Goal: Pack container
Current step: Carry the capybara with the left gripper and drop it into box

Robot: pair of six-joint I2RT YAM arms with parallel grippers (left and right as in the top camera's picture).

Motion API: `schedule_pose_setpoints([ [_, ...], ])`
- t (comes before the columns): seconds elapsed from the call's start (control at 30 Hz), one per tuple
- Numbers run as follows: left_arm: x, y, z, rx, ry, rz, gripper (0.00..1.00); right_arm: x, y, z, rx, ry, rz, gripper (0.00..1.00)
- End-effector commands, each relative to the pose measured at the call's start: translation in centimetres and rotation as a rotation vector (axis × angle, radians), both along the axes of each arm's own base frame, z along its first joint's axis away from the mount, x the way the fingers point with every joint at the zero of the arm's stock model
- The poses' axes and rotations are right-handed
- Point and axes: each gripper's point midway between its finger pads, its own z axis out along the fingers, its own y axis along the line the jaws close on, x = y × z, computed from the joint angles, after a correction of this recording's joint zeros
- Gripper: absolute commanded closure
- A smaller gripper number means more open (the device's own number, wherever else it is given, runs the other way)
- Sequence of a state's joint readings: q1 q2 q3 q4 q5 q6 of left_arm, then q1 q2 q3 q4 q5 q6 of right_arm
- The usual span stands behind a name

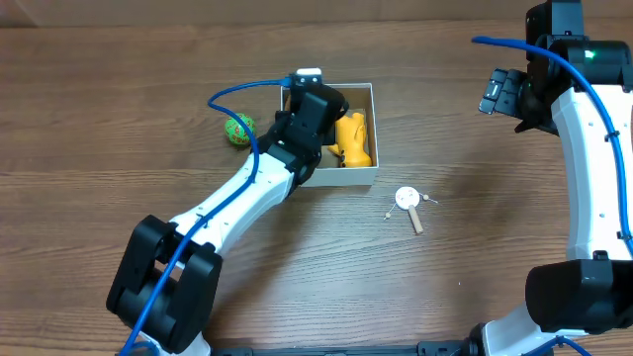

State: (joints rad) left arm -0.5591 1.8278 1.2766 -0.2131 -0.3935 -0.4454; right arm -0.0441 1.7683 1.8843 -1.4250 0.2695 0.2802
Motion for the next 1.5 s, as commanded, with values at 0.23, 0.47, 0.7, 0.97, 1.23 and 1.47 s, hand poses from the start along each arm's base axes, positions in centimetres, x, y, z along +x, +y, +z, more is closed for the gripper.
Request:
schedule_pose_setpoints([
  [0.23,1.3,0.0,-0.2,-0.050,-0.009,0.018,0.78,0.2,0.0,0.6,-0.006,-0.023,-0.001,0.00],
  [0.47,1.3,-0.1,-0.3,-0.050,-0.009,0.018,0.66,0.2,0.0,0.6,-0.006,-0.023,-0.001,0.00],
  [0.7,1.2,-0.6,-0.7,-0.069,0.008,-0.004,0.45,0.2,0.0,0.6,-0.006,-0.023,-0.001,0.00],
  [0.97,1.7,-1.1,0.0,-0.094,-0.025,-0.011,0.45,0.2,0.0,0.6,-0.006,-0.023,-0.001,0.00],
  [1.23,2.5,-1.8,6.1,-0.107,-0.113,-0.060,0.47,0.2,0.0,0.6,-0.005,-0.023,-0.001,0.00],
  [1.47,-1.7,2.7,11.3,0.025,0.022,-0.023,0.30,0.2,0.0,0.6,-0.006,-0.023,-0.001,0.00],
])
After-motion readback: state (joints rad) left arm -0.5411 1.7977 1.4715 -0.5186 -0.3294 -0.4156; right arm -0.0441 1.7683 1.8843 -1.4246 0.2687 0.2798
